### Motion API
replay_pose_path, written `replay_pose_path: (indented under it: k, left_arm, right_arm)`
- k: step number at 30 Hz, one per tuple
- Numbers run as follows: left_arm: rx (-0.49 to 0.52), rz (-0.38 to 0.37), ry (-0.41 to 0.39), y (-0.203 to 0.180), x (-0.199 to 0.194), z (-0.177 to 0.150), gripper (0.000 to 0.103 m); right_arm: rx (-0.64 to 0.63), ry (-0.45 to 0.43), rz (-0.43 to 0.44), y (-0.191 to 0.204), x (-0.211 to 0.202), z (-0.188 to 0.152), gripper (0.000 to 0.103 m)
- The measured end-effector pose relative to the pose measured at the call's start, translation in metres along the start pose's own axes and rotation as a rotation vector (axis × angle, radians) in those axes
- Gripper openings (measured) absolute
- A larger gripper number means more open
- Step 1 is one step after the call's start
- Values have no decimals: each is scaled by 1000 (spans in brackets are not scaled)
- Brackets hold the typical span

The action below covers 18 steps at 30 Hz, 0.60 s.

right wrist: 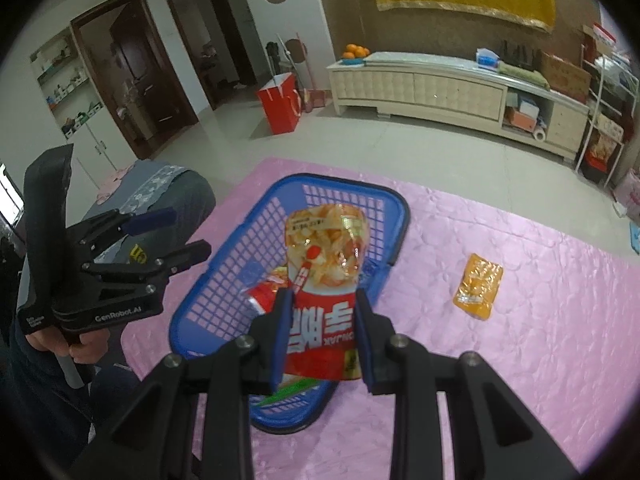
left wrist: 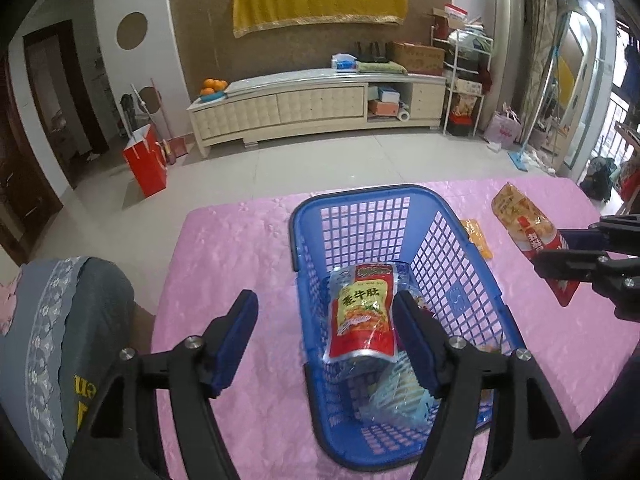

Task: Organize snacks
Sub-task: 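Open both tools to drop the red bags into the basket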

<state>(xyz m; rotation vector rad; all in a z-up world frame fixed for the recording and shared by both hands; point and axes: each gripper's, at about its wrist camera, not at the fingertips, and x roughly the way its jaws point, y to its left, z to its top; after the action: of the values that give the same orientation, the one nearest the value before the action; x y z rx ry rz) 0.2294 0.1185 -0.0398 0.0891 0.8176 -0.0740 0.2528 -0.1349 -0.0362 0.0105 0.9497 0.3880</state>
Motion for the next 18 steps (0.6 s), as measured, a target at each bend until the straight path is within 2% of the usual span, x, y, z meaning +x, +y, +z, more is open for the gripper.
replay_pose_path:
  k: [9,18]
  left_arm:
    - [-54,12,-15,15,-23,-21,68]
    - [-93,11,3,24,-22,-38,68]
  right_arm:
    - [-58,12,4,32,7,4,34]
    - [-75,53,-9,40,30,1,34]
